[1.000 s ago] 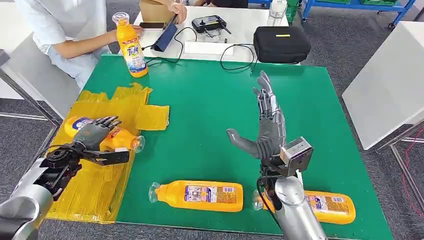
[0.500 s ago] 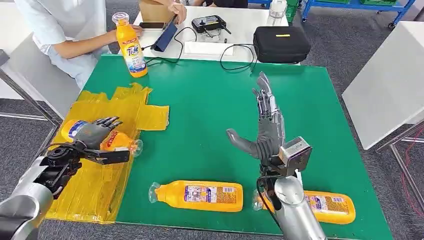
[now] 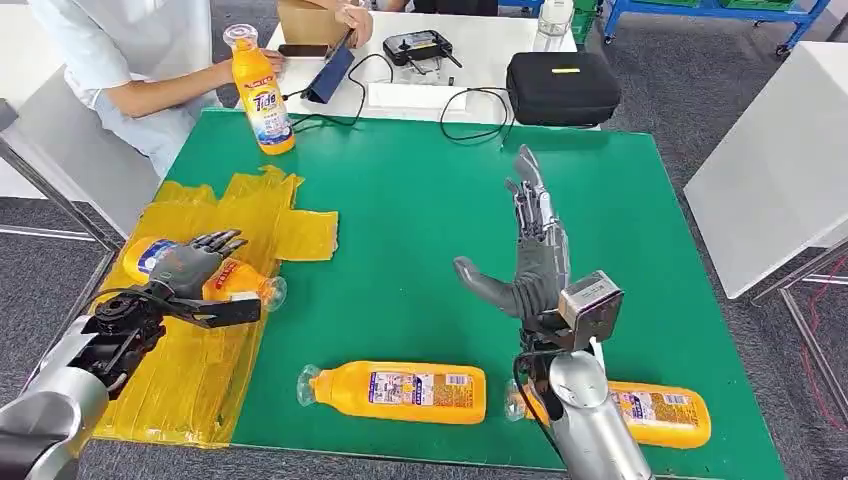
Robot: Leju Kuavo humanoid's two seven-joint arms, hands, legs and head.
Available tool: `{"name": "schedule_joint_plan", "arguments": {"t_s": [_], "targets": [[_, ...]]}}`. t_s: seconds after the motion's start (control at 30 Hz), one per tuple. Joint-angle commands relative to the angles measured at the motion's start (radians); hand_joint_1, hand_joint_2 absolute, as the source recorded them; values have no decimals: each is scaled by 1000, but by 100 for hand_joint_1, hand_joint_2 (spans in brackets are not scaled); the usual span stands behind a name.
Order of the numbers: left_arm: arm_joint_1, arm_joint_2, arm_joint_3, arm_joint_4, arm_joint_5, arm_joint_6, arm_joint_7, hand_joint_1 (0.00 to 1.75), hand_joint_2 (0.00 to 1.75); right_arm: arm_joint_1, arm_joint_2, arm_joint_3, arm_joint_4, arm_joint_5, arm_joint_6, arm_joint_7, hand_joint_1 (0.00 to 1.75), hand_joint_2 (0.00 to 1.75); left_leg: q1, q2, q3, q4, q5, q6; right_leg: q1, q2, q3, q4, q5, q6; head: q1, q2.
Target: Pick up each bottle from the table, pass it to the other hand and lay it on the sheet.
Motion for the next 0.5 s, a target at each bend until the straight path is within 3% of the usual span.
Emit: {"name": "schedule_joint_plan", "arguments": {"t_s": [0.03,0.5], "targets": [[-54,-15,-27,26,3,-13,-2,0,175,-26,12,-26,66,-8,2,3,0,175,1,-2,3,0,-1,-1,0,3,4,0,-2,-1,0,0],[-58,-15,-37,28,3,-16,2,0,175,-32,15,-33,77,-13,3,4,0,175,1,-1,1,0,-1,0,0,2,2,0,-1,-1,0,0]]}}
